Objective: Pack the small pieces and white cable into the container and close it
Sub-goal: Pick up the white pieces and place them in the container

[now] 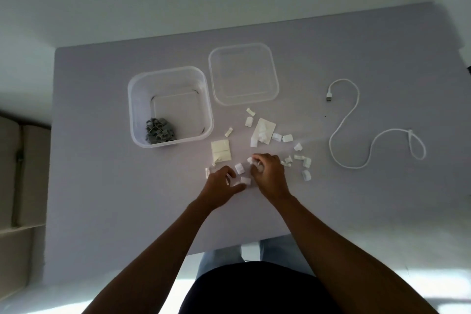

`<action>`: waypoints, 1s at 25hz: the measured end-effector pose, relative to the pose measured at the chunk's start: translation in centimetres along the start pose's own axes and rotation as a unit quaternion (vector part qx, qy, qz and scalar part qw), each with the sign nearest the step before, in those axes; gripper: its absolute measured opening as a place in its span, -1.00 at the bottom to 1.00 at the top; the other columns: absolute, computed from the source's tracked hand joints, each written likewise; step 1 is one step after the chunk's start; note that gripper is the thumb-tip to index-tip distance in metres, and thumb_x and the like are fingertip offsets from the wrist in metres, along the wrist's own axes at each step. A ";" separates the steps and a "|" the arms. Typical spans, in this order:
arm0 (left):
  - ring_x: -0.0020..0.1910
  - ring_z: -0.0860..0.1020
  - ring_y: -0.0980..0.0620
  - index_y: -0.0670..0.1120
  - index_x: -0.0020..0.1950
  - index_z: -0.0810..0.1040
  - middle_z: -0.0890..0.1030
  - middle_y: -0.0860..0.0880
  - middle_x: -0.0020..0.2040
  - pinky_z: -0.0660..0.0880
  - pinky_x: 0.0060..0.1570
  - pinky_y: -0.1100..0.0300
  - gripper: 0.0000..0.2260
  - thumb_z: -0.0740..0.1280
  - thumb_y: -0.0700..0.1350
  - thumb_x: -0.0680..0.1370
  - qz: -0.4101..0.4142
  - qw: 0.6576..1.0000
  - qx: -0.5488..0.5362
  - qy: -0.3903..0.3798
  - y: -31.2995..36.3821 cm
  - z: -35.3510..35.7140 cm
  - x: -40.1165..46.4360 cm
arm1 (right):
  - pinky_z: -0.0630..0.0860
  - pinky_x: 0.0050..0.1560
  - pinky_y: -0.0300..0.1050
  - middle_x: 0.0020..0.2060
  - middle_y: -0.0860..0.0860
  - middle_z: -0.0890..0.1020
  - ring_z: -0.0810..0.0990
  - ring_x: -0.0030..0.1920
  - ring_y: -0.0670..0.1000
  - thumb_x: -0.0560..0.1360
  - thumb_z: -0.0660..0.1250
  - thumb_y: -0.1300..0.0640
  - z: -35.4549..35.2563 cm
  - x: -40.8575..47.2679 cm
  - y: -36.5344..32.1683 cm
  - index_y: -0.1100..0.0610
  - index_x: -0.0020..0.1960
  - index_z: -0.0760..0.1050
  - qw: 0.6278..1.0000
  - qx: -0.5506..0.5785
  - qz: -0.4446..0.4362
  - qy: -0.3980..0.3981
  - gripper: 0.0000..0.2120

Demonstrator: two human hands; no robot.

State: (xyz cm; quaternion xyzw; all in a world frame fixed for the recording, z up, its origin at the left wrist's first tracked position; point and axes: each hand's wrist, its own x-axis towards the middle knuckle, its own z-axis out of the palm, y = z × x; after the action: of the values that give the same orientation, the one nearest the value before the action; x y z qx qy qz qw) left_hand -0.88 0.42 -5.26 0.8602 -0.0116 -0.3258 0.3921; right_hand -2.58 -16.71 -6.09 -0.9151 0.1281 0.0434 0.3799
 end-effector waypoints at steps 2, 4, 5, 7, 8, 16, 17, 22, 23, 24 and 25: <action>-0.19 0.52 0.07 -0.07 0.04 0.52 0.54 0.04 -0.13 0.43 -0.22 0.26 -0.69 0.50 0.03 0.43 0.028 0.998 0.055 0.001 -0.4 0.6 0.0 | 0.56 -0.01 -0.17 0.00 0.05 0.67 0.61 -0.01 0.00 0.55 0.32 0.20 -1.6 0.0 -0.7 0.16 0.15 0.59 0.972 0.188 0.141 0.026 -0.81; -0.17 0.52 0.02 -0.09 -0.01 0.53 0.55 0.00 -0.13 0.39 -0.21 0.22 -0.75 0.47 0.01 0.46 0.032 0.996 0.080 0.012 -0.9 0.8 0.4 | 0.55 -0.13 -0.14 -0.14 0.08 0.67 0.62 -0.14 0.04 0.55 0.17 0.29 -2.8 -0.3 -1.0 0.16 0.00 0.61 0.876 0.402 0.264 0.023 -0.77; -0.17 0.51 -0.01 -0.11 -0.05 0.53 0.55 -0.03 -0.14 0.37 -0.21 0.20 -0.78 0.44 0.01 0.48 0.032 0.996 0.083 0.016 -1.0 0.8 0.5 | 0.54 -0.17 -0.10 -0.23 0.10 0.64 0.60 -0.22 0.06 0.53 0.12 0.31 -3.2 -0.6 -0.9 0.18 -0.09 0.59 0.834 0.474 0.281 0.023 -0.74; -0.20 0.51 -0.04 -0.13 -0.11 0.52 0.56 -0.07 -0.18 0.38 -0.22 0.16 -0.79 0.36 0.01 0.54 0.032 0.995 0.089 0.030 -1.2 0.8 0.6 | 0.53 -0.21 -0.06 -0.35 0.11 0.55 0.55 -0.32 0.06 0.55 0.12 0.29 -3.6 -1.2 -0.6 0.20 -0.20 0.52 0.785 0.544 0.297 0.017 -0.75; -0.21 0.50 -0.05 -0.15 -0.13 0.52 0.56 -0.10 -0.19 0.40 -0.22 0.13 -0.78 0.32 0.00 0.57 0.027 0.995 0.083 0.041 -1.1 0.7 0.6 | 0.52 -0.24 -0.05 -0.39 0.10 0.52 0.52 -0.35 0.06 0.56 0.15 0.27 -3.5 -1.4 -0.5 0.20 -0.24 0.50 0.785 0.540 0.304 0.015 -0.76; -0.38 0.40 -0.06 -0.17 -0.16 0.41 0.38 -0.17 -0.30 0.34 -0.34 0.11 -0.88 0.13 -0.17 0.50 -0.176 0.845 -0.505 -0.014 1.6 -1.9 0.1 | 0.45 -0.10 -0.30 -0.05 -0.01 0.59 0.54 -0.11 -0.06 0.46 0.44 0.05 0.9 -3.3 0.9 0.10 0.10 0.54 0.995 0.017 0.029 -0.089 -0.74; -0.38 0.41 -0.06 -0.17 -0.18 0.42 0.38 -0.16 -0.30 0.34 -0.33 0.11 -0.89 0.14 -0.17 0.47 -0.164 0.822 -0.544 -0.031 1.8 -2.4 -0.1 | 0.48 -0.07 -0.24 0.00 0.03 0.59 0.55 -0.05 -0.01 0.45 0.45 0.07 1.4 -3.3 0.8 0.11 0.14 0.53 0.997 -0.021 0.011 -0.080 -0.70; -0.30 0.44 -0.08 -0.17 -0.21 0.46 0.44 -0.14 -0.28 0.34 -0.30 0.10 -0.83 0.14 -0.11 0.47 -0.137 0.783 -0.604 -0.062 2.6 -3.9 0.2 | 0.57 -0.12 -0.11 -0.12 0.09 0.62 0.60 -0.09 0.09 0.44 0.42 0.14 2.9 -3.2 1.6 0.12 0.01 0.57 0.980 -0.167 -0.101 -0.026 -0.84; -0.32 0.44 -0.07 -0.16 -0.22 0.46 0.46 -0.13 -0.29 0.35 -0.33 0.11 -0.82 0.17 -0.09 0.49 -0.148 0.791 -0.590 -0.059 2.9 -3.9 0.5 | 0.57 -0.14 -0.11 -0.15 0.07 0.62 0.60 -0.11 0.09 0.46 0.39 0.16 3.0 -3.2 1.8 0.12 -0.03 0.58 0.980 -0.164 -0.107 -0.026 -0.90; -0.35 0.45 -0.05 -0.15 -0.22 0.46 0.48 -0.12 -0.32 0.35 -0.36 0.13 -0.82 0.22 -0.09 0.52 -0.163 0.801 -0.573 -0.056 3.1 -3.8 0.7 | 0.55 -0.15 -0.12 -0.18 0.06 0.63 0.60 -0.13 0.09 0.47 0.38 0.17 3.0 -3.1 1.8 0.13 -0.07 0.58 0.984 -0.144 -0.100 -0.024 -0.94; -0.38 0.44 -0.02 -0.13 -0.19 0.45 0.48 -0.11 -0.34 0.34 -0.40 0.15 -0.86 0.26 -0.11 0.53 -0.178 0.812 -0.553 -0.052 3.5 -3.6 1.0 | 0.54 -0.14 -0.14 -0.20 0.05 0.64 0.60 -0.15 0.07 0.47 0.38 0.17 2.9 -3.1 1.8 0.13 -0.09 0.58 0.992 -0.101 -0.075 -0.017 -0.96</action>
State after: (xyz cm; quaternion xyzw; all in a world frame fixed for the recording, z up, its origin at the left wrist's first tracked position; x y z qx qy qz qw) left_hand 2.77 0.18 -1.70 0.4668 0.3035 -0.3857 0.7357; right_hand -5.99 -15.23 -8.83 -0.9549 0.0477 0.0429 0.2899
